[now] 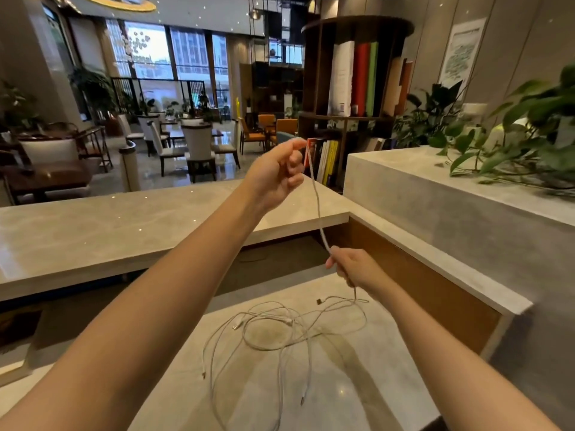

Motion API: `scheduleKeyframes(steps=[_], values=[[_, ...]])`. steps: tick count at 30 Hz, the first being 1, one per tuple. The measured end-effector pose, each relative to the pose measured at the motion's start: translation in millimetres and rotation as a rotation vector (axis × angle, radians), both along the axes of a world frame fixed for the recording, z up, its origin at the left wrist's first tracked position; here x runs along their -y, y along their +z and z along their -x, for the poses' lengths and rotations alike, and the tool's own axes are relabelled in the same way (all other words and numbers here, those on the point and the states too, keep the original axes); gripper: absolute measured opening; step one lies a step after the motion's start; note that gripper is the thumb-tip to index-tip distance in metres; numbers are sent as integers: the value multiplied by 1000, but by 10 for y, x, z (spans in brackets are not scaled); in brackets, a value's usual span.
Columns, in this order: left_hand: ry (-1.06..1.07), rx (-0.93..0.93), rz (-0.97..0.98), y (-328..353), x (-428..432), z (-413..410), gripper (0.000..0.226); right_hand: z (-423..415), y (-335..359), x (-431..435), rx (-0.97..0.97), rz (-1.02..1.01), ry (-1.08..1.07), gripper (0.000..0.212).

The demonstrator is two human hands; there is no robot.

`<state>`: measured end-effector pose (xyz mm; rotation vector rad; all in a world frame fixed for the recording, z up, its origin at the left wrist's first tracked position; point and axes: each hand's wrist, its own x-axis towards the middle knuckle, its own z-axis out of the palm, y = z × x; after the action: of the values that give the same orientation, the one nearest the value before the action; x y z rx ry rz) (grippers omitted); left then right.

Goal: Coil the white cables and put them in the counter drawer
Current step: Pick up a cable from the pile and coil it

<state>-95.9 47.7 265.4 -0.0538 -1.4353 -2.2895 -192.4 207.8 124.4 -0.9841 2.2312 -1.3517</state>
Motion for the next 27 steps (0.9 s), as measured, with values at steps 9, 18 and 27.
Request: scheduleKeyframes(steps=[9, 18, 27], values=[[50, 192, 708, -389, 6, 36, 17, -349, 818, 113, -649, -162, 123, 28], [-145, 250, 717, -384, -61, -78, 23, -109, 1484, -25, -741, -34, 111, 10], [-590, 9, -103, -394, -173, -148, 24, 75, 1298, -86, -353, 240, 24, 29]])
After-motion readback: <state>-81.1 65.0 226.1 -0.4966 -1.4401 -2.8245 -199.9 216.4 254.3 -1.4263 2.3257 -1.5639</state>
